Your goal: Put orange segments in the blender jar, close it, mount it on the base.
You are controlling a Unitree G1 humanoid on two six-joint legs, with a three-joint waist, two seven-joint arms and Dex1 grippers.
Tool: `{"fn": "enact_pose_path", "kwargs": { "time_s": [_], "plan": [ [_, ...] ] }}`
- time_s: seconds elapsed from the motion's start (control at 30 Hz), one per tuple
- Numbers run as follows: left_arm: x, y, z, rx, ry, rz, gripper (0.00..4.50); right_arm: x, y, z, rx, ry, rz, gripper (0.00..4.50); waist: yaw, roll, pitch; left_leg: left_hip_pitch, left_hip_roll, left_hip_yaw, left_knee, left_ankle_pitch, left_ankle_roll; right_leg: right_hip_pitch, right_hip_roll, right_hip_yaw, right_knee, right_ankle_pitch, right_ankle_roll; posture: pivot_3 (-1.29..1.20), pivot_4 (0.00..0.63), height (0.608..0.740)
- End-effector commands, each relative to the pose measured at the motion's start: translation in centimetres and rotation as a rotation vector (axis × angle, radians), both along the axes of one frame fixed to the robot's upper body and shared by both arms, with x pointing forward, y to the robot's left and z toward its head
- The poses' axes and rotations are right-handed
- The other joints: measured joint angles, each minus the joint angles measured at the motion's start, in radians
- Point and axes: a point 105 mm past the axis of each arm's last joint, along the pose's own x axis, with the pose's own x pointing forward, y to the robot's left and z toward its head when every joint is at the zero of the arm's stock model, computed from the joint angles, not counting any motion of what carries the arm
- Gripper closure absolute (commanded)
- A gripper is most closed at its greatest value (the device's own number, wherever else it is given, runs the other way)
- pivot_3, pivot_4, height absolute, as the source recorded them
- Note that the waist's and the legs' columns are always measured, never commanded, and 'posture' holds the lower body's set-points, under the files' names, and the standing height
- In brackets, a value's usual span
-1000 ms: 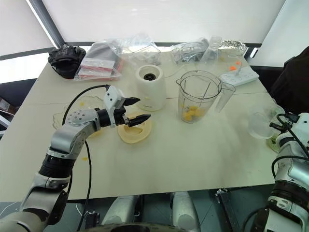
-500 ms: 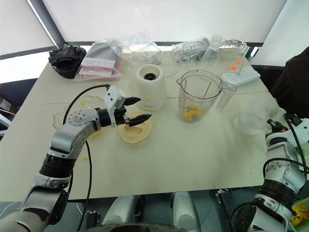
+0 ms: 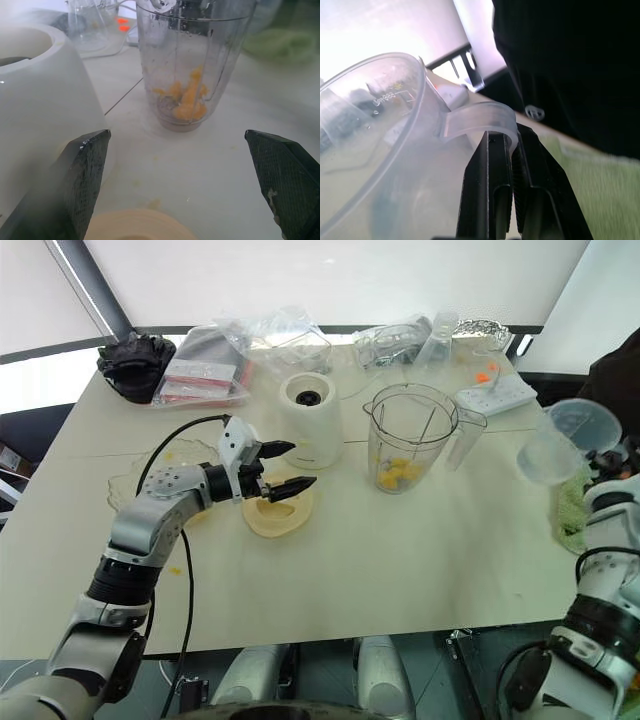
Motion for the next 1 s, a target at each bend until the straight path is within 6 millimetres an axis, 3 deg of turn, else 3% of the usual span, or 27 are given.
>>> {"fn": "enact_pose_path", "kwargs": {
  "time_s": [0.03,0.3,0.43,1.0],
  "plan": [
    [-0.3,-0.7,1.7,-0.039,-0.071,-0.048,0.0,0.1,0.8,5.7,-0.127,-0.106,0.043,4.46,0.0,0.0,0.0,0.0,0.0,0.0,0.0,0.0,0.0,0.0,0.0,0.0,0.0,0.0,0.0,0.0,0.15,0.74],
    [0.0,-1.0,1.9,-0.065,-0.079,-0.052,0.0,0.9,2.9,11.2,-0.337,-0.105,0.128,4.46,0.003,0.0,0.0,-0.001,0.0,0.0,0.0,0.0,0.0,0.0,0.0,0.0,-0.001,0.0,0.0,0.0,0.15,0.74],
    [0.1,-1.1,1.9,-0.068,-0.081,-0.052,0.0,1.2,3.9,13.0,-0.409,-0.11,0.157,4.46,0.003,0.0,0.0,-0.001,0.0,0.0,0.0,0.0,0.001,0.0,0.0,0.0,-0.001,0.0,0.0,0.0,0.15,0.74],
    [0.3,-1.4,1.9,-0.068,-0.097,-0.04,0.0,2.5,8.2,16.7,-0.746,-0.06,0.263,4.46,0.003,0.0,0.001,-0.004,0.0,0.0,-0.001,-0.001,0.001,-0.004,-0.001,0.0,-0.002,0.0,0.0,0.0,0.15,0.74]
  ]
}}
